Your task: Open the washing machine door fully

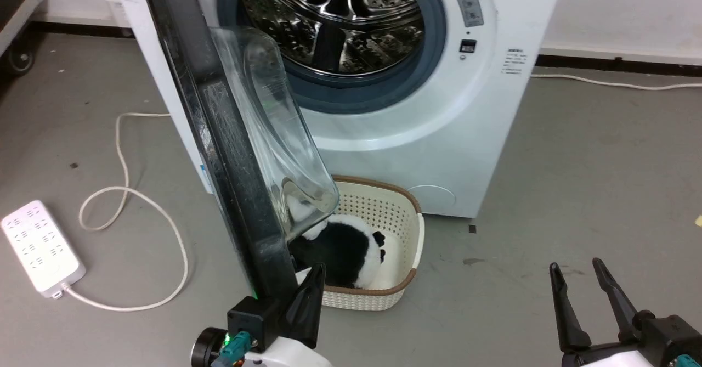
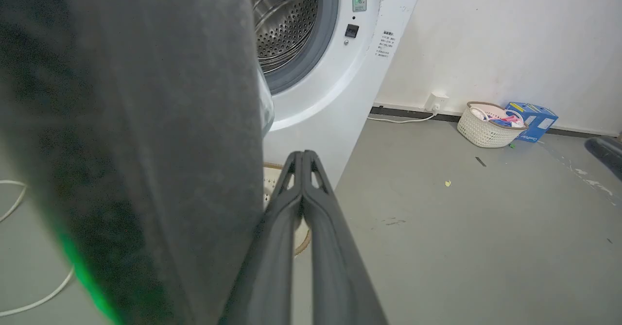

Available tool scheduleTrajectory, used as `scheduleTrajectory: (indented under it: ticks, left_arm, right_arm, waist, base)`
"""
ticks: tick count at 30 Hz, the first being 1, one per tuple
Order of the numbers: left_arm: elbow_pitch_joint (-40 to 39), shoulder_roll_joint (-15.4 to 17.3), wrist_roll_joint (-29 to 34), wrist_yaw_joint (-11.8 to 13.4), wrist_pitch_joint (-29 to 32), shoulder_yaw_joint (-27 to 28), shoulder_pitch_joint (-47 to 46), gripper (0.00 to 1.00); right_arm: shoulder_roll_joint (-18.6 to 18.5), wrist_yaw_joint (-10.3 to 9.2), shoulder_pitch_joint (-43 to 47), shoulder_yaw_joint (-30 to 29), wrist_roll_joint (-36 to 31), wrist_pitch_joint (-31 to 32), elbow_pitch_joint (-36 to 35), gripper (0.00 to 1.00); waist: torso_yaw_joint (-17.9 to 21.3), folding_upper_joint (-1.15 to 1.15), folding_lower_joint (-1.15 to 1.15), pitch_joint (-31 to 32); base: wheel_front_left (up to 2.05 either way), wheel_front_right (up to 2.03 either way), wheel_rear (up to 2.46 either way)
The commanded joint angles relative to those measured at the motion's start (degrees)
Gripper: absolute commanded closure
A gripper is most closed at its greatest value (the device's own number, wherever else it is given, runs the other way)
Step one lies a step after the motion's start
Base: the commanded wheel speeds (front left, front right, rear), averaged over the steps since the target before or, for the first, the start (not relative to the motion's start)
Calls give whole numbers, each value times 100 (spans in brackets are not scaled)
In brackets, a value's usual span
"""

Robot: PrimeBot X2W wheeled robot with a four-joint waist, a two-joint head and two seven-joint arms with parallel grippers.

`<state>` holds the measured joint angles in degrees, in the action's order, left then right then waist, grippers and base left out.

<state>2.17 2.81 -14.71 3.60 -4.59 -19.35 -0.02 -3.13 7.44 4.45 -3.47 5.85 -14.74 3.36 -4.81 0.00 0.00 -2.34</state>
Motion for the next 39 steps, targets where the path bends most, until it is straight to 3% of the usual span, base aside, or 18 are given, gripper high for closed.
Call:
scheduleTrajectory:
  ticks: [1,13,21,29,39]
  left_arm:
    - [41,37,-18,34,-64,87,-98,100]
    - [192,169,-228,141,-166,368,-24,100]
    - [152,493,-464,325,-167,973,-132,100]
    - [331,1124,-855,357,33,1814,-579,100]
    - [1165,1930,-1303,124,226,2533,-1492,100]
  right_arm:
    - [25,5,-20,-3,63,-26,20,0]
    - [25,5,86,0,106,-26,68,0]
    - [25,5,-37,138,17,-21,89,0]
    - [25,5,-226,223,-223,163,-70,0]
    - [-56,5,-428,183,-487,468,-486,0]
  waist:
    - [-52,0,0,17]
    - [-985,0,0,112]
    - [-1565,0,0,-163]
    - [-1704,0,0,-735]
    - [-1535,0,0,-1423]
  base:
    - [0,0,0]
    - [0,0,0]
    - [0,0,0]
    - [0,0,0]
    - [0,0,0]
